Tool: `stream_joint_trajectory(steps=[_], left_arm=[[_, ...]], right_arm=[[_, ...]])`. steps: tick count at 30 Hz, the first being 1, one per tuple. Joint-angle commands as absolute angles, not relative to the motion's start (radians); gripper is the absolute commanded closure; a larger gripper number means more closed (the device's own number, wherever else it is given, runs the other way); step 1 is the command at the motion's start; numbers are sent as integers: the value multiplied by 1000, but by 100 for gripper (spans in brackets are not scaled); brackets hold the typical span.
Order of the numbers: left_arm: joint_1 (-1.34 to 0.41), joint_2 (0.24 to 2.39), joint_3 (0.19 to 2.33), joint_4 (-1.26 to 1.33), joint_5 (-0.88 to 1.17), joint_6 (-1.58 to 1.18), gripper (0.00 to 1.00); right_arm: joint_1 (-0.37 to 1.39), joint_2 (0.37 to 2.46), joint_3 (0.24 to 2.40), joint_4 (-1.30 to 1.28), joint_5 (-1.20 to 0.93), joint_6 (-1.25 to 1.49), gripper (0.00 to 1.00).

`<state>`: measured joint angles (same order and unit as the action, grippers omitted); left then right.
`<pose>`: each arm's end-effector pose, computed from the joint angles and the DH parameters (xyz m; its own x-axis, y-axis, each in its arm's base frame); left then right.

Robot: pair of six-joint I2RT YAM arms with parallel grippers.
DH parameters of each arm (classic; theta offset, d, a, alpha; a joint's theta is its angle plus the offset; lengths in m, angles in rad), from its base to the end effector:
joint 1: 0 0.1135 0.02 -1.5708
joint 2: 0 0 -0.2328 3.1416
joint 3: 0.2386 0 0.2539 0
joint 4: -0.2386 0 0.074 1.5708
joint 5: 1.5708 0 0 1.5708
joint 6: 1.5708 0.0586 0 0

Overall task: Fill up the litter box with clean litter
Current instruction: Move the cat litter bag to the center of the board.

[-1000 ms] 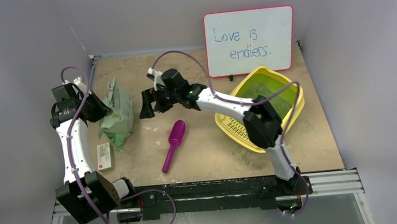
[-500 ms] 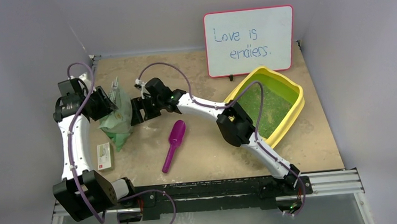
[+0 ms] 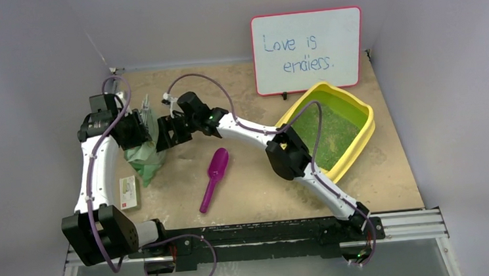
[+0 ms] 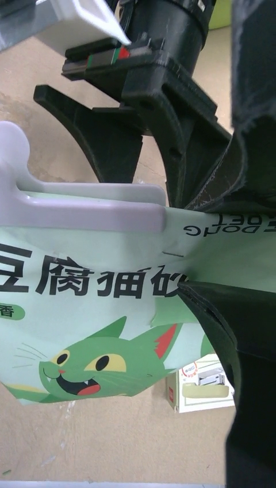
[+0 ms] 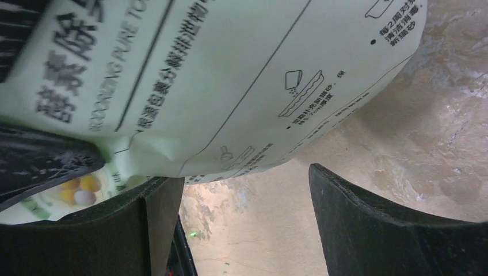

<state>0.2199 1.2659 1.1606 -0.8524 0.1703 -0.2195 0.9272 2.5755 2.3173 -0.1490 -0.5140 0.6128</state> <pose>0.2731 0.0509 0.2616 -0.7529 -0.3882 -0.5314 -0.2907 0.9206 -0.2606 0.3281 0.4854 0.1839 -0.7509 -0.1663 -0.6392 -0.6548 0.3142 0.6874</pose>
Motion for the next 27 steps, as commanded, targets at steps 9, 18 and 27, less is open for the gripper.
stream_joint_trajectory(steps=[9,18,27], left_arm=[[193,1272,1175,-854,6,-252,100],[74,1278,1263,-735,302,-223,100],[-206,1404,1436,-707,233,-237,100]], right_arm=[[927,2462,2189,-115,-492,579,18],[815,2017,1729,-62,-292,510,15],[691,1628,1430,-102,-73,434,11]])
